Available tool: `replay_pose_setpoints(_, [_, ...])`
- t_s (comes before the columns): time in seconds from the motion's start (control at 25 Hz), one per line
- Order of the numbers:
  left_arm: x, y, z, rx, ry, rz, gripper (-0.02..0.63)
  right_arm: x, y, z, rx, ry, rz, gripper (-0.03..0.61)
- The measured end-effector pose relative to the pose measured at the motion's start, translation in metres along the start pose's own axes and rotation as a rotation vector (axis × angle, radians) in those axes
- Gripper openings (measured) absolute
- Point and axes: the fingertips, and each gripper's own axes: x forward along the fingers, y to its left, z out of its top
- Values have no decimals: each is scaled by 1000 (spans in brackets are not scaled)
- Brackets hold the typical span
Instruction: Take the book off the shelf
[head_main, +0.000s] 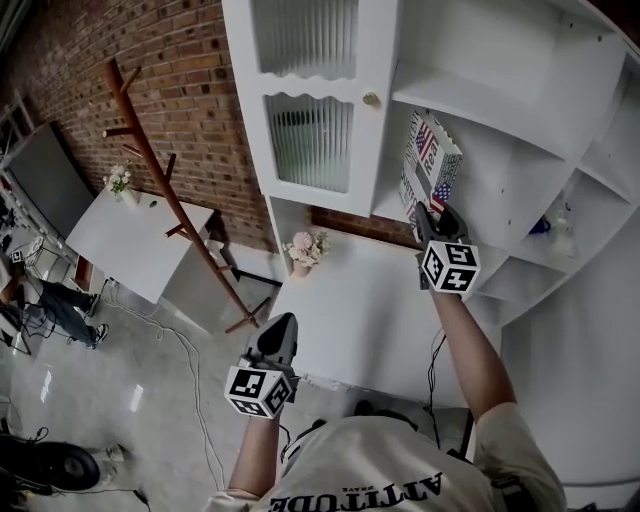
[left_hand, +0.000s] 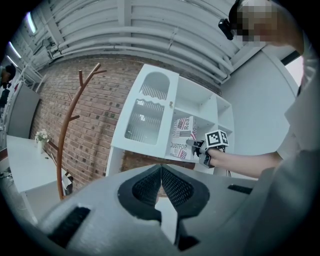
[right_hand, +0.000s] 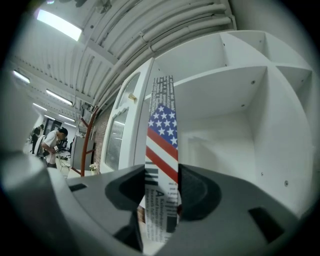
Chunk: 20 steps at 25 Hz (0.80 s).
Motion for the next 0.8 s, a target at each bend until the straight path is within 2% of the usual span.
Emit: replay_pose_setpoints(0.8, [-37,-12,-17,-9,33,-129,26,-115,4,16,25,-17,-87,175])
